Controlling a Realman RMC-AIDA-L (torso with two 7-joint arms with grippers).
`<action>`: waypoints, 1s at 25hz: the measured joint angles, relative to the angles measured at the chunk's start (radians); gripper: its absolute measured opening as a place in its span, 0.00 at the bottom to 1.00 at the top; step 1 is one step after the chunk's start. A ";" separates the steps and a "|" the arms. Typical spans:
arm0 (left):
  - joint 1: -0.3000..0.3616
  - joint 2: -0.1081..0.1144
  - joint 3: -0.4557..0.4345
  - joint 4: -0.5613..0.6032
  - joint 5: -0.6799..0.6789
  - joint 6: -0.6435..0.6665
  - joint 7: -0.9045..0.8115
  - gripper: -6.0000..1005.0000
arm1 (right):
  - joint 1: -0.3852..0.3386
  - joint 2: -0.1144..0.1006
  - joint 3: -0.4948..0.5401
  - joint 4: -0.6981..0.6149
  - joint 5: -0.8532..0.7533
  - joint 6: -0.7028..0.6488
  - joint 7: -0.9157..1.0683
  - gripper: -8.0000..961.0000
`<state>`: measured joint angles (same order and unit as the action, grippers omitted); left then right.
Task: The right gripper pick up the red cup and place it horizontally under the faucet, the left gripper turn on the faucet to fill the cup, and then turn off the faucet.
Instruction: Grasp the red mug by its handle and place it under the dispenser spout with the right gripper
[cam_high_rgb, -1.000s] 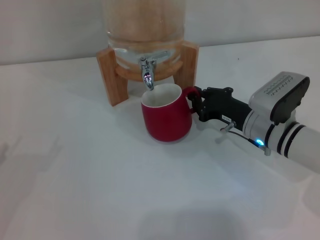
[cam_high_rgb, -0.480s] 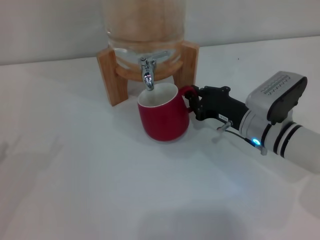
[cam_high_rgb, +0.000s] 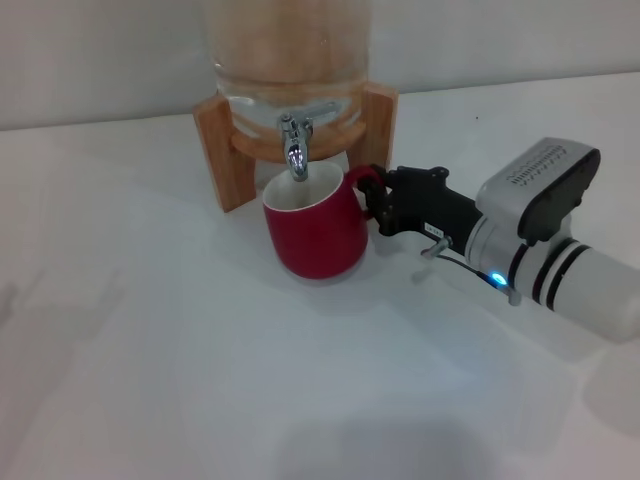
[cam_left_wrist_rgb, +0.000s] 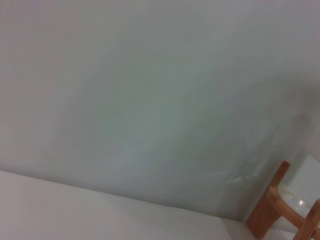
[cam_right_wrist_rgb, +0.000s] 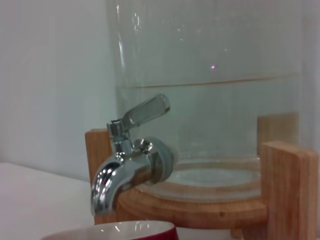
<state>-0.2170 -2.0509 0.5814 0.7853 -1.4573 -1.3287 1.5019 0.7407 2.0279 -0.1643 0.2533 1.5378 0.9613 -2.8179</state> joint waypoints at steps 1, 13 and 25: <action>0.000 0.000 0.000 0.000 0.000 0.000 -0.001 0.82 | 0.005 0.000 -0.002 0.001 0.000 -0.002 0.001 0.14; 0.005 0.000 0.000 0.000 0.000 -0.006 -0.002 0.82 | 0.003 0.000 -0.002 -0.004 -0.002 -0.006 -0.001 0.14; 0.001 0.000 0.000 0.000 -0.001 -0.007 -0.004 0.82 | 0.008 0.000 0.000 -0.009 -0.002 -0.055 -0.001 0.13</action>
<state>-0.2159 -2.0509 0.5814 0.7853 -1.4587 -1.3362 1.4981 0.7492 2.0277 -0.1641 0.2438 1.5359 0.9064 -2.8190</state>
